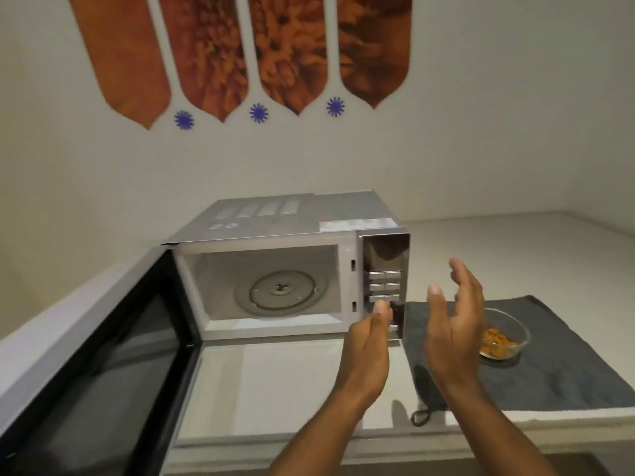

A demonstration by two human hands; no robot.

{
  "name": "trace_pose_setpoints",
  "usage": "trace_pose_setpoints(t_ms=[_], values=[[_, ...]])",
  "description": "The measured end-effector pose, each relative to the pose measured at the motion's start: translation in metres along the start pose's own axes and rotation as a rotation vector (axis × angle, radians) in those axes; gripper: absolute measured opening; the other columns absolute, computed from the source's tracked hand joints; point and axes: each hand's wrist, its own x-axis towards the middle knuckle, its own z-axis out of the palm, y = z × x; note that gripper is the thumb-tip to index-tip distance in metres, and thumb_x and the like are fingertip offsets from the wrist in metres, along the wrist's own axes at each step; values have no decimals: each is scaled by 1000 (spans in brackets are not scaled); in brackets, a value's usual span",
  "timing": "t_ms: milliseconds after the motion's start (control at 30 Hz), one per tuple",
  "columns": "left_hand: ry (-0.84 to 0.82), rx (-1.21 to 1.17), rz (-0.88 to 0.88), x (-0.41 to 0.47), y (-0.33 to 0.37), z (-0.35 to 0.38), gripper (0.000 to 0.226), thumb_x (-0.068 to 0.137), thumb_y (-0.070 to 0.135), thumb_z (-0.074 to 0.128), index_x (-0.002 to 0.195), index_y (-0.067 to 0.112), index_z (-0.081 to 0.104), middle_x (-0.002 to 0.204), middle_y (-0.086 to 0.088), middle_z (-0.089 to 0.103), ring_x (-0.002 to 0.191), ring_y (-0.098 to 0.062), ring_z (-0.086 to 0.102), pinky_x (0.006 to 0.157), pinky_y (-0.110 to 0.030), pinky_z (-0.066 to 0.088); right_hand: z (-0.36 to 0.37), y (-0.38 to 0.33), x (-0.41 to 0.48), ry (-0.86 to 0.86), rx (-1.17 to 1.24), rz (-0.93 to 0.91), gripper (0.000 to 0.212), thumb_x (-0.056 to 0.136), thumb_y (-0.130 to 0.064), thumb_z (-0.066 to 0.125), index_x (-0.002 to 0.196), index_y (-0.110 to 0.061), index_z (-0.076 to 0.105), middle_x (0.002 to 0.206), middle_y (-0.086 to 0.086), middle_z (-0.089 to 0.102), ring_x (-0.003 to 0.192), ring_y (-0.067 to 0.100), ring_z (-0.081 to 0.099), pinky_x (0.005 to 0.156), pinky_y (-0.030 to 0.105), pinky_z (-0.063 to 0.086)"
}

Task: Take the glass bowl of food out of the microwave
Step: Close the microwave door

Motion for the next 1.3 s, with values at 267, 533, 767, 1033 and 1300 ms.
trace_pose_setpoints(t_ms=[267, 533, 767, 1033, 1300], values=[[185, 100, 127, -56, 45, -78, 35, 104, 63, 31, 81, 47, 52, 80, 28, 53, 72, 17, 51, 71, -8, 34, 64, -33, 43, -350, -625, -375, 76, 100, -57, 33, 161, -12, 27, 168, 10, 31, 155, 27, 29, 123, 46, 24], [214, 160, 245, -112, 93, -128, 58, 104, 48, 50, 156, 23, 46, 162, 8, 49, 148, -7, 44, 120, -28, 35, 86, -38, 57, -473, -965, -436, 78, 96, -62, 40, 152, -8, 36, 156, 16, 45, 146, 34, 38, 119, 53, 30], [232, 396, 367, -162, 144, -170, 63, 104, 49, 51, 161, 27, 37, 167, 9, 40, 153, -10, 37, 117, -26, 27, 80, -43, 56, -501, -1015, -388, 81, 94, -64, 49, 155, -13, 32, 161, 11, 40, 150, 31, 33, 118, 55, 31], [183, 647, 361, -179, 169, -258, 57, 104, 46, 52, 157, 26, 43, 162, 9, 47, 147, -7, 44, 120, -35, 36, 81, -47, 55, -543, -1061, -336, 90, 89, -67, 57, 155, -15, 26, 161, 9, 37, 149, 31, 33, 111, 58, 38], [140, 828, 127, -144, 126, -339, 41, 104, 14, 57, 145, 16, 61, 143, 4, 67, 132, -11, 61, 122, -43, 42, 80, -49, 58, -572, -1060, -311, 92, 90, -67, 57, 158, -16, 22, 165, 7, 32, 153, 30, 27, 113, 57, 37]])
